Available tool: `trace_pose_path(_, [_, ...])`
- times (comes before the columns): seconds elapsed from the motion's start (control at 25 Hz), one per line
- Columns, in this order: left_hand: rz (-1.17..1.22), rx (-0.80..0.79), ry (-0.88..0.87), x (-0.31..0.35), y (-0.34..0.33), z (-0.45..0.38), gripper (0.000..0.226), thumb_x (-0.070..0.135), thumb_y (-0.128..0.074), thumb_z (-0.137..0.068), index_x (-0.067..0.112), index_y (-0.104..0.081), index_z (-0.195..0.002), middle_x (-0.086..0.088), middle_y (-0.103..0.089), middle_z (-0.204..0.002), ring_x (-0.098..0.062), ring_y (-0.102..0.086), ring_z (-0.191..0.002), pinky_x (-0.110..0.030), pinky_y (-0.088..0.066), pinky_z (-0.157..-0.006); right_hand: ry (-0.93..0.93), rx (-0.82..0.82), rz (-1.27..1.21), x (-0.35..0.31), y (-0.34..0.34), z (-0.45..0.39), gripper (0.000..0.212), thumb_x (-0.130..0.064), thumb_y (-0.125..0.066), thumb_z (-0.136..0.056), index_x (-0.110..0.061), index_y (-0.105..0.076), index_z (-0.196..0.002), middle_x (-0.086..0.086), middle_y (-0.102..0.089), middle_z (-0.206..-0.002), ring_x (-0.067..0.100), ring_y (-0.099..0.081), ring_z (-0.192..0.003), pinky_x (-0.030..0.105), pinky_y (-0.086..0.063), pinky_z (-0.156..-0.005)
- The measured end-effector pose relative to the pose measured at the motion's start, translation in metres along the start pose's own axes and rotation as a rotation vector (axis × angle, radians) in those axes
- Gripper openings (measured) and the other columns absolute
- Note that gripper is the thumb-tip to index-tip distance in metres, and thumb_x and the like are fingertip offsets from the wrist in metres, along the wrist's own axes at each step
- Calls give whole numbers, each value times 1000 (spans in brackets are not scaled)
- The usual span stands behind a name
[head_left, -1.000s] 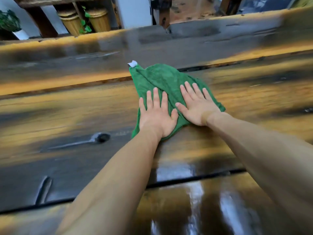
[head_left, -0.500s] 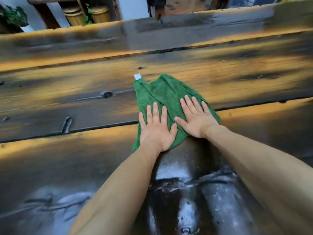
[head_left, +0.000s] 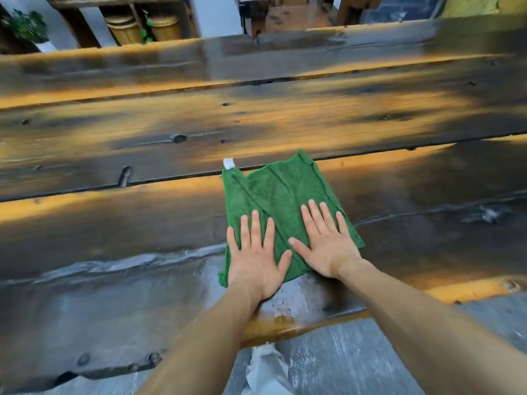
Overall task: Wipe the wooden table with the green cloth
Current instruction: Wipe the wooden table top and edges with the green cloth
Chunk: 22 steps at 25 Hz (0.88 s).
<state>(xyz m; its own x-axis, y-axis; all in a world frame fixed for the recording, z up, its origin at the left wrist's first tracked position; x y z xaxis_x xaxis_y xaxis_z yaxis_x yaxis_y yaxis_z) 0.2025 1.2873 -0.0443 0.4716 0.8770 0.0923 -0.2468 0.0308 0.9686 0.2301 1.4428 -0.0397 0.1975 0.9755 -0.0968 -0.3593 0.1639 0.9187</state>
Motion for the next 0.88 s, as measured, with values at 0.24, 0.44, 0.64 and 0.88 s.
trace_pose_path(0.24, [43,65,-31,14,-20,55,81,65,-23,-97,12,-26,-157,-21,-10,-165,-41,-9,-153,-65,-8,-117,-55,-27,-29,-1,-26,62,94,-79,17,-76,-23,32,-149,-3,42,-154,18,39,-142,48,18,-118])
trace_pose_path(0.44, [41,53,-49,28,-25,84,80,63,-31,-95,9,-36,-154,-25,-20,-163,-46,-21,-150,-70,-21,-113,-106,3,-73,4,-42,96,92,-76,16,-75,-23,34,-148,-5,43,-153,16,40,-141,46,20,-117])
trace_pose_path(0.64, [55,-17,-34,40,-34,108,76,58,-38,-91,9,-46,-149,-26,-26,-161,-46,-29,-146,-73,-27,-108,-208,13,-107,12,-62,122,87,-74,-9,-94,-18,-3,-160,4,0,-167,23,3,-153,49,-2,-118])
trace_pose_path(0.88, [38,-46,-90,46,-34,81,77,66,-43,-85,22,-49,-148,-22,-31,-160,-49,-33,-144,-83,-16,-103,-217,78,-154,19,-54,108,83,-71,-22,-94,-18,-22,-158,3,-13,-166,24,-16,-149,47,-6,-117])
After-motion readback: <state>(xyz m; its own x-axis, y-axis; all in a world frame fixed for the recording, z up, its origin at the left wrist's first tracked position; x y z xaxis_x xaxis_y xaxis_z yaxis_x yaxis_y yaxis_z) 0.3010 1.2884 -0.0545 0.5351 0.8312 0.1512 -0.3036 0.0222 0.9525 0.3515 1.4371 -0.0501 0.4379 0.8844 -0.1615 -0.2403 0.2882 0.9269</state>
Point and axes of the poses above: each hand's wrist, its own z-axis away from the middle knuckle, its own y-axis out of the back of the hand, x = y × z, the point moved 7 cm from there along -z, towards the middle knuckle
